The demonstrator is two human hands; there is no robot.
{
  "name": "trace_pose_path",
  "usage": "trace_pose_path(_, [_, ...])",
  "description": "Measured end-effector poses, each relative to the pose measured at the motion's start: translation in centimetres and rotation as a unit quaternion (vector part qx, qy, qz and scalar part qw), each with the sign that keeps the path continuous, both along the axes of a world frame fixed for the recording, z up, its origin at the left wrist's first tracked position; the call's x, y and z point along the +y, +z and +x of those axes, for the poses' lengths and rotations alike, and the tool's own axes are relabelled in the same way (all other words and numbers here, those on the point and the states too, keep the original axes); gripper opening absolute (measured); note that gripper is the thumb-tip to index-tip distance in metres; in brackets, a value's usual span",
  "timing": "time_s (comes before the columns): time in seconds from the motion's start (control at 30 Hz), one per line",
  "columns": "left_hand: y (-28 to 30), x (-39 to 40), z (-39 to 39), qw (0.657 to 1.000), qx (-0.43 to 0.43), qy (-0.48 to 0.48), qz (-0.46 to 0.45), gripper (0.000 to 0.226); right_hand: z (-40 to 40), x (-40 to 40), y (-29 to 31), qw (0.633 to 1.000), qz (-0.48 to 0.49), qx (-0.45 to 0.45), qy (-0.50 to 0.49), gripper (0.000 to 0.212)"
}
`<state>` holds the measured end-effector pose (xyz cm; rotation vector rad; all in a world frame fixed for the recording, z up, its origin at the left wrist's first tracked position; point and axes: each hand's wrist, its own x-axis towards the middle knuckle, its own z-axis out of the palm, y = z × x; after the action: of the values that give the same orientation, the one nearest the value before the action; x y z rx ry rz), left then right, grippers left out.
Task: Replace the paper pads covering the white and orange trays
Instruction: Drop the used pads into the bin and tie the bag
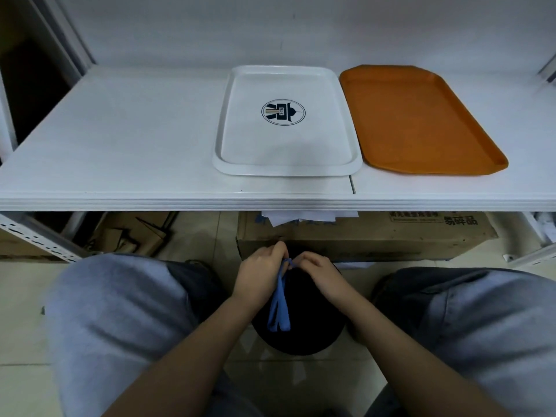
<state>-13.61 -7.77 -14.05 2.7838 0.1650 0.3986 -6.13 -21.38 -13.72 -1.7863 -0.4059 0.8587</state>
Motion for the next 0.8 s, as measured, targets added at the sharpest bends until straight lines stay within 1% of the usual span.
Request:
trace_pose_path(0.03, [-0.2,0.1,-0.2,1.0,-0.018,-0.006,0.019,0.02,0.1,-0.2,0.3,0.999,0.009,0.036,-0.002,0.027])
trace_pose_path(0.1, [-0.4,0.2,-0.4,0.998,-0.047,-0.015,0.044,0.016,0.4,-0.5,0.5,0.997,0.001,0.077,0.023,0.027])
trace_pose_path(0.17, [-0.4,0.3,-0.5,0.997,-0.048,-0.023,0.06,0.013,0.4,-0.5,0.3,0.997,-0.018,0.06,0.053,0.016])
trace_pose_path(0.27, [-0.4,0.5,-0.8,0.998,-0.041,-0.024,0.041,0.017,0.6,-0.4,0.0,0.997,0.004,0.026,0.07,0.03])
trace_pose_path(0.33, [-0.3,0.6,-0.9,0.999,-0.007,-0.024,-0.038,0.021,0.8,-0.5,0.0,0.997,0.017,0.013,0.077,0.027])
trace_pose_path(0.4, [-0.2,0.8,-0.8,0.988,0.042,-0.021,-0.147,0.02,0.8,-0.7,-0.1,0.998,0.026,0.016,0.055,0.02])
trace_pose_path(0.47, [-0.1,0.7,-0.6,0.974,0.032,-0.021,-0.225,0.017,0.8,-0.8,-0.4,0.999,0.031,0.004,0.023,0.016])
trace_pose_path(0.57, [-0.3,0.8,-0.2,0.954,0.027,-0.022,-0.299,0.006,0.6,-0.5,-0.5,0.997,0.048,-0.036,-0.039,0.015])
trace_pose_path(0.67, [-0.4,0.8,0.0,0.92,0.048,-0.002,-0.389,0.015,0.3,0.1,-0.1,0.992,0.052,-0.078,-0.08,0.017])
trace_pose_path(0.73, [-0.4,1.0,0.0,0.895,0.067,0.01,-0.44,0.015,0.3,0.3,0.2,0.988,0.062,-0.084,-0.112,0.021])
trace_pose_path(0.8, [-0.3,1.2,-0.2,0.88,0.077,0.016,-0.468,0.013,0.8,0.1,0.6,0.984,0.081,-0.059,-0.149,0.026])
